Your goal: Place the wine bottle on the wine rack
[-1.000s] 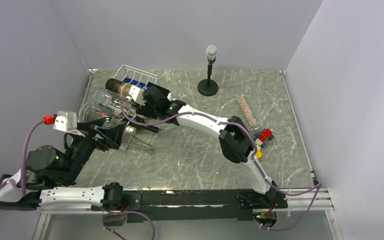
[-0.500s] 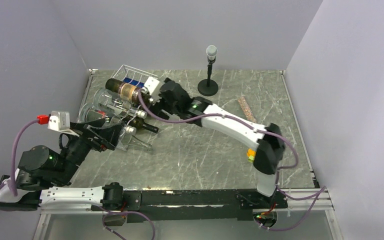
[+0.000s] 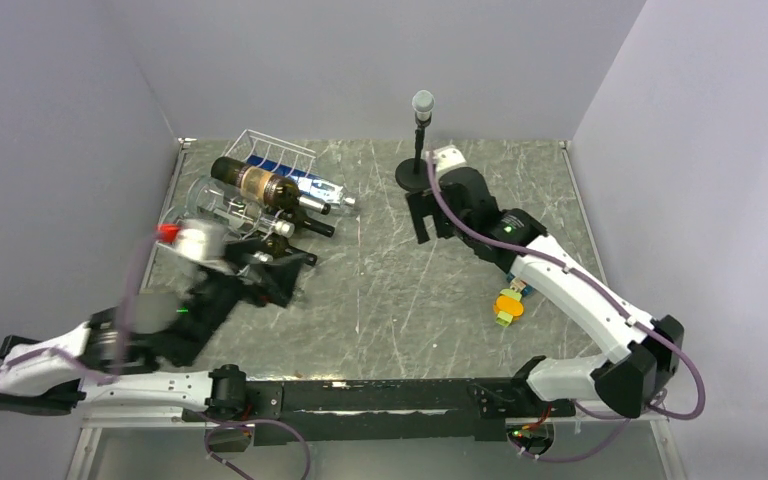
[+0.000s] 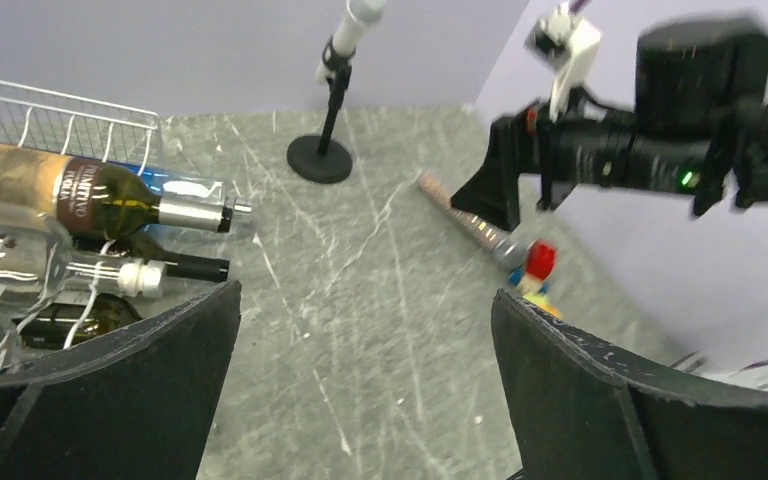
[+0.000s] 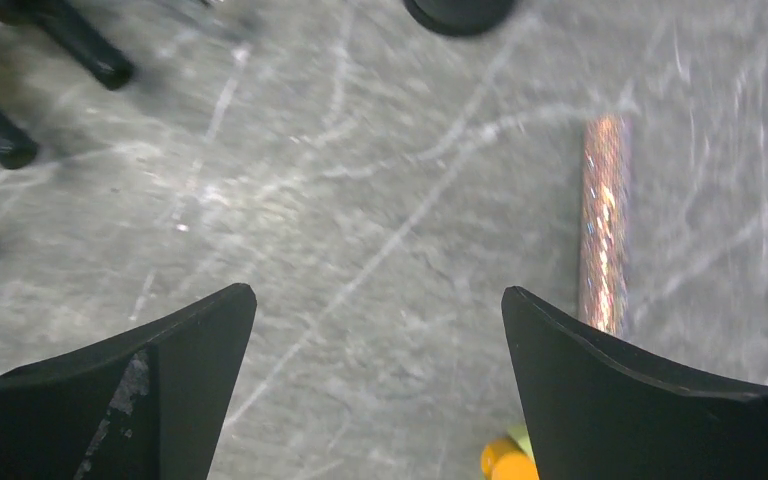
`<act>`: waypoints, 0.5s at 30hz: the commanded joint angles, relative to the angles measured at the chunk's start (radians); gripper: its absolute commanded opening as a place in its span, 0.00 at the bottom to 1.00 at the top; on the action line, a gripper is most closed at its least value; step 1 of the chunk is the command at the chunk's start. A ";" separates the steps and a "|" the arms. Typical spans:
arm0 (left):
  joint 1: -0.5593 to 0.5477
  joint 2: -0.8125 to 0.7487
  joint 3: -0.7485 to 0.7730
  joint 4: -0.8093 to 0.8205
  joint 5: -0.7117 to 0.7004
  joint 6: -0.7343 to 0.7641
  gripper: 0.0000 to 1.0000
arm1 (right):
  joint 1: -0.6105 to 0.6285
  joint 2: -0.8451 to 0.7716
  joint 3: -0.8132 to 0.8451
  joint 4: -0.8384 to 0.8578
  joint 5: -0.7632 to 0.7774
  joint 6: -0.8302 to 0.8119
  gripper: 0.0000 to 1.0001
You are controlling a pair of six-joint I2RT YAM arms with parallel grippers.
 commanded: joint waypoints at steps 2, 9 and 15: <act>0.022 0.345 0.039 0.012 0.012 0.052 0.99 | -0.097 -0.137 -0.113 -0.039 0.000 0.139 1.00; 0.421 0.553 0.084 -0.071 0.410 -0.110 0.99 | -0.123 -0.248 -0.156 -0.053 -0.009 0.210 1.00; 0.573 0.455 -0.010 0.056 0.723 -0.077 0.99 | -0.140 -0.345 -0.147 -0.086 -0.020 0.271 1.00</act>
